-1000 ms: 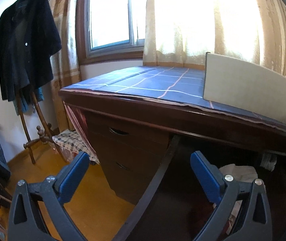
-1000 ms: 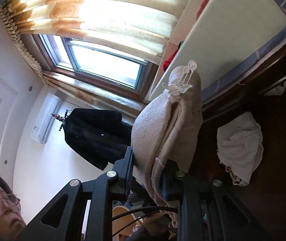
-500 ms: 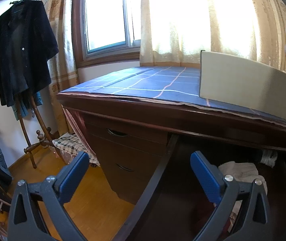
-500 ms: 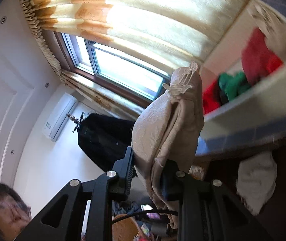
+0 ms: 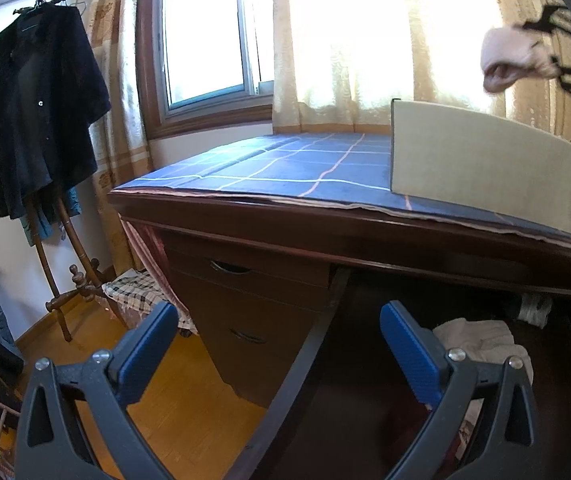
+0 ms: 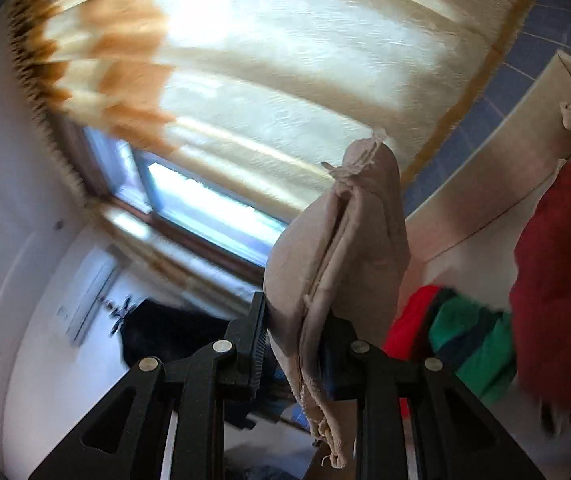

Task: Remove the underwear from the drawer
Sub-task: 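Lift the pink bra up and over to the cream box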

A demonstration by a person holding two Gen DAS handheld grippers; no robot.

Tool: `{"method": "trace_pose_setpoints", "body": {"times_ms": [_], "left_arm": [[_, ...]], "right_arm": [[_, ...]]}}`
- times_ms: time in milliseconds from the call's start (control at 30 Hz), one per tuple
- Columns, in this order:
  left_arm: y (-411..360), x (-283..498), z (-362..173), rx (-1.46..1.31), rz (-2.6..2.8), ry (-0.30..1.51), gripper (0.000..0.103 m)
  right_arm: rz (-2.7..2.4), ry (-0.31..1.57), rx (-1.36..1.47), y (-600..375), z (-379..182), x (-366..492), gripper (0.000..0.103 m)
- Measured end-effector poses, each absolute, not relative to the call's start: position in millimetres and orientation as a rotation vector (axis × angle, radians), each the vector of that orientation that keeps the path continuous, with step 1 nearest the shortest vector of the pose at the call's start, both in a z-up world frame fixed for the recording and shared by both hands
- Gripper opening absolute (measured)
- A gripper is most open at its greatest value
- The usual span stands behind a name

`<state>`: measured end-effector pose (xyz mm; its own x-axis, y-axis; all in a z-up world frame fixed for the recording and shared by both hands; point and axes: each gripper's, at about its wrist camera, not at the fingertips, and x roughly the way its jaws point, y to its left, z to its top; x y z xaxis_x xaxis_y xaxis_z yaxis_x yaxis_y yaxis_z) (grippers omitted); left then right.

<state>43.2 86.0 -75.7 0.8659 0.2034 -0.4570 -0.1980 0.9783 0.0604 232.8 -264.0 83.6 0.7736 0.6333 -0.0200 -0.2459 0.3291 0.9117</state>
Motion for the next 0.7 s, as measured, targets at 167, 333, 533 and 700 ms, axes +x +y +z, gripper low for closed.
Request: {"method": "trace_pose_setpoints", "body": {"times_ms": [167, 333, 533, 700], "left_arm": [[85.8, 44.5, -75.4, 0.016, 0.193, 0.488, 0.103], [87.5, 44.7, -75.2, 0.008, 0.185, 0.496, 0.103], [88.5, 45.5, -74.5, 0.0, 0.188, 0.495, 0.103], [86.5, 46.0, -75.4, 0.021, 0.203, 0.491, 0.103]], "right_arm": [[0.534, 0.48, 1.193, -274.7, 58.0, 288.0, 0.025], [0.333, 0.653, 1.153, -284.5, 35.6, 319.8, 0.035], [0.111, 0.779, 1.076, -304.7, 38.6, 314.9, 0.066], [0.03, 0.809, 1.053, -317.6, 43.6, 291.5, 0.067]]}}
